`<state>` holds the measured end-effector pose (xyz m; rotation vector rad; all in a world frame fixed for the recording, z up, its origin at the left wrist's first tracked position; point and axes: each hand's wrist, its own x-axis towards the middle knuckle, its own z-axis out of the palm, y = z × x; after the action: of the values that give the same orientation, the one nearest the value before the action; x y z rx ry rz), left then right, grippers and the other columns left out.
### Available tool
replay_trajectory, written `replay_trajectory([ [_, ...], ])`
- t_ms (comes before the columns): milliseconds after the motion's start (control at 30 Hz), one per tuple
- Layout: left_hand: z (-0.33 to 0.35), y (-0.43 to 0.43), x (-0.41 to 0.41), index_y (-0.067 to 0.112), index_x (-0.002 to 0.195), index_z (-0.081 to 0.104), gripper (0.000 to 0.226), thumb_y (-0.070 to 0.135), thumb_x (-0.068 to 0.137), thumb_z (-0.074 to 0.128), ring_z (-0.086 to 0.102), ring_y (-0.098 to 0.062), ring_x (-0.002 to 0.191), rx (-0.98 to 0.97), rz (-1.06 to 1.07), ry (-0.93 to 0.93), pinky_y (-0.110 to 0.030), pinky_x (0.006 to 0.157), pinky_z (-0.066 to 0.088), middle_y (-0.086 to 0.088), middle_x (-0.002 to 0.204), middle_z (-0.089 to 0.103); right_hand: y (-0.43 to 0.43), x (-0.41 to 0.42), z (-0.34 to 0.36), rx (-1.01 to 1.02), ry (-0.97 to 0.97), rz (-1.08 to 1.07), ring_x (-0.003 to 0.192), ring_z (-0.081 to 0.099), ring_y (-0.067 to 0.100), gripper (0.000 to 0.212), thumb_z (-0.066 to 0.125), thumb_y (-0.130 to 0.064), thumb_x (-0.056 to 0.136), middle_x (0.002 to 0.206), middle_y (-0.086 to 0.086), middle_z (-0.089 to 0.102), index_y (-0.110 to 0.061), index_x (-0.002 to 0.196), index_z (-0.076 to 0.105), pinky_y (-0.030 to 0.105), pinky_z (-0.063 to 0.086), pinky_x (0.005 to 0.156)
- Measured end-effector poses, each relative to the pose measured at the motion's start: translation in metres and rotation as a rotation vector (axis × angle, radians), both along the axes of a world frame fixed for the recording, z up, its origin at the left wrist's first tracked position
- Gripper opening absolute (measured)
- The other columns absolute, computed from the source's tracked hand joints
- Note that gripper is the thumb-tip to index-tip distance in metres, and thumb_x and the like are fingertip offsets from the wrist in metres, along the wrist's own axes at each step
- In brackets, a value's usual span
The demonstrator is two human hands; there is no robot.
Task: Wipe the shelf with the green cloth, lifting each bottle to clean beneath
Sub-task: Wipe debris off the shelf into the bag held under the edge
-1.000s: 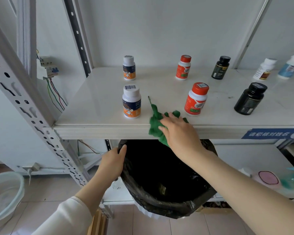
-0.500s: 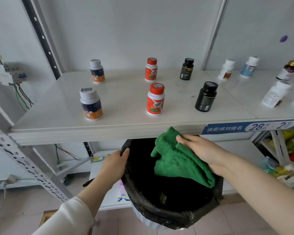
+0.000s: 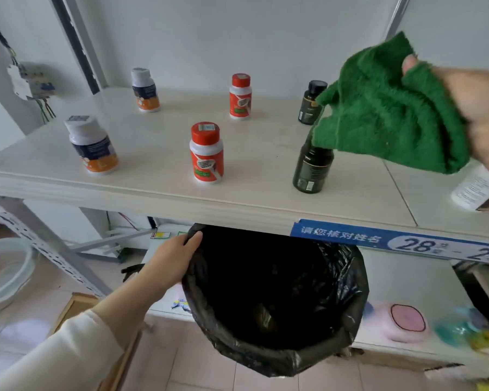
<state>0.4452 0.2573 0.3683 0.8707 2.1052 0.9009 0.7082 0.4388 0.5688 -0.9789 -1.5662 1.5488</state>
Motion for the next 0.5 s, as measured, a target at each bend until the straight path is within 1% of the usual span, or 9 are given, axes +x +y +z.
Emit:
replay_trajectory([
  [67,0.001,0.003,0.0,0.013,0.096,0.061,0.036,0.041,0.093,0.039,0.059,-0.03,0.094,0.006,0.021,-0.034,-0.037,0.079,0.048,-0.013,0.097,0.063,0.023,-0.008,-0.001,0.018,-0.047,0.003,0.096,0.068,0.017,0.043,0.062,-0.049,0.069,0.109,0.0,0.07,-0.025,0.104,0.066,0.034,0.055,0.075],
  [167,0.0,0.008,-0.004,0.014,0.094,0.061,0.036,0.043,0.092,0.04,0.061,-0.029,0.091,-0.003,0.037,-0.04,-0.04,0.079,0.051,-0.014,0.098,0.064,0.049,-0.023,-0.008,0.055,-0.079,-0.077,0.084,0.07,0.011,0.03,0.053,-0.04,0.087,0.098,-0.005,0.071,-0.023,0.11,0.063,0.024,0.056,0.058],
  [267,-0.004,0.013,-0.009,0.021,0.082,0.06,0.031,0.044,0.091,0.041,0.061,-0.028,0.089,-0.014,0.035,-0.036,-0.043,0.08,0.052,-0.012,0.094,0.065,0.068,-0.036,-0.026,0.152,-0.195,-0.174,0.078,0.065,0.01,0.025,0.049,-0.03,0.093,0.098,-0.002,0.065,-0.018,0.112,0.059,0.02,0.054,0.054],
  [333,-0.006,0.014,-0.012,0.021,0.083,0.061,0.031,0.045,0.091,0.042,0.062,-0.027,0.09,-0.01,0.039,-0.065,-0.045,0.085,0.051,-0.01,0.093,0.066,0.078,-0.044,-0.041,0.235,-0.332,-0.219,0.071,0.062,0.013,0.024,0.047,-0.029,0.094,0.097,0.005,0.063,-0.015,0.11,0.058,0.016,0.05,0.051],
  [367,-0.006,0.015,-0.013,0.021,0.084,0.062,0.031,0.045,0.091,0.043,0.062,-0.026,0.09,-0.003,0.043,-0.076,-0.044,0.086,0.05,-0.009,0.092,0.067,0.083,-0.046,-0.05,0.285,-0.424,-0.236,0.073,0.062,0.017,0.026,0.046,-0.029,0.095,0.1,0.008,0.063,-0.012,0.108,0.059,0.017,0.051,0.056],
  [400,-0.007,0.015,-0.014,0.021,0.084,0.063,0.031,0.045,0.09,0.043,0.062,-0.024,0.089,0.0,0.044,-0.072,-0.042,0.086,0.05,-0.008,0.091,0.067,0.089,-0.048,-0.061,0.325,-0.52,-0.245,0.081,0.062,0.023,0.03,0.044,-0.03,0.095,0.106,0.012,0.063,-0.008,0.108,0.059,0.022,0.052,0.067],
  [433,-0.009,0.015,-0.016,0.021,0.083,0.063,0.032,0.045,0.09,0.043,0.062,-0.022,0.089,-0.001,0.041,-0.056,-0.04,0.085,0.048,-0.005,0.09,0.067,0.092,-0.051,-0.072,0.335,-0.601,-0.242,0.092,0.06,0.027,0.033,0.043,-0.032,0.095,0.113,0.015,0.062,-0.007,0.111,0.058,0.027,0.049,0.078],
  [467,-0.011,0.015,-0.017,0.021,0.083,0.063,0.032,0.045,0.09,0.043,0.061,-0.02,0.089,-0.003,0.034,-0.037,-0.037,0.085,0.047,-0.004,0.091,0.068,0.094,-0.054,-0.081,0.313,-0.657,-0.222,0.099,0.057,0.027,0.035,0.043,-0.033,0.095,0.119,0.015,0.059,-0.009,0.117,0.056,0.028,0.044,0.084],
  [500,-0.012,0.015,-0.018,0.02,0.083,0.063,0.033,0.045,0.09,0.043,0.061,-0.018,0.09,-0.003,0.026,-0.025,-0.034,0.084,0.045,-0.003,0.092,0.068,0.094,-0.058,-0.089,0.278,-0.666,-0.179,0.103,0.054,0.025,0.037,0.043,-0.033,0.095,0.124,0.013,0.057,-0.012,0.123,0.053,0.028,0.041,0.088],
])
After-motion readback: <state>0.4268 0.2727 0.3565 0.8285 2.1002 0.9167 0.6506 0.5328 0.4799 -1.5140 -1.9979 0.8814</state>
